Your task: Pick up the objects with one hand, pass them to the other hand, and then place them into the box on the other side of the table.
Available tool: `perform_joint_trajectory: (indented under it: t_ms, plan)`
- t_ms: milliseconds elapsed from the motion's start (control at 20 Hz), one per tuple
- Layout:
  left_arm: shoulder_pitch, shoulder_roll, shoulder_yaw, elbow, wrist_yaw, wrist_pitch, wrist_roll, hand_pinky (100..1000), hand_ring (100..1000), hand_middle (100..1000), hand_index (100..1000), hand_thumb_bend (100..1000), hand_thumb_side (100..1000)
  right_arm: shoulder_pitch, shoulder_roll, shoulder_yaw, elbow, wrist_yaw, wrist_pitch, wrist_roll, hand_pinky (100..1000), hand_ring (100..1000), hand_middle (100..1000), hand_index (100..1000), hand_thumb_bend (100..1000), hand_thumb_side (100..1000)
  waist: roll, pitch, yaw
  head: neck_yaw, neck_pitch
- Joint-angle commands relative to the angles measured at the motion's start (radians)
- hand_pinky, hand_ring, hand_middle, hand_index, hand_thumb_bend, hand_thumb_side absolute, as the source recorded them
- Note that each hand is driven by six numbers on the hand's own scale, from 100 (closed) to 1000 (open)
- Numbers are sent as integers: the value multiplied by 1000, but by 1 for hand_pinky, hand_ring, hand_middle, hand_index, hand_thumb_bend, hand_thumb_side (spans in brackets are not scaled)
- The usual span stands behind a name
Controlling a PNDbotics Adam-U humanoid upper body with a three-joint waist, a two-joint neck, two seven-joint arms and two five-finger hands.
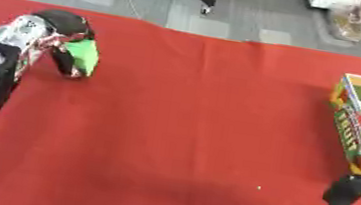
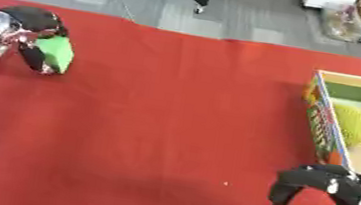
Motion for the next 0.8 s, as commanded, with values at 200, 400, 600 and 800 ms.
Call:
perform_joint_trajectory:
  t_ms: [200, 400, 600, 800]
  plan:
    - [57, 129, 8, -245, 237, 10, 50, 687, 524, 476, 627, 100, 166, -3, -36, -11, -20, -6, -50, 37, 619, 546, 635, 889, 100, 349, 7, -51, 19, -24, 11]
    - [155, 178, 27, -453, 506, 57, 98, 669, 499, 448, 588, 100, 253, -16, -50, -18, -20, -14, -68, 21, 629, 560, 652, 894, 100, 360, 11, -68, 31, -35, 10]
    - [258, 175, 14, -659, 791, 104, 137, 649, 482, 429, 561, 100, 302, -66, -80, -28, -20, -10, -122, -23, 655, 588, 686, 905, 100, 338, 11, -80, 41, -53, 17]
    - [319, 148, -40, -816, 1009, 152, 133, 637, 474, 420, 547, 100, 316, -151, -114, -15, -20, 3, -200, -91, 683, 620, 720, 911, 100, 180, 13, -88, 49, -73, 22]
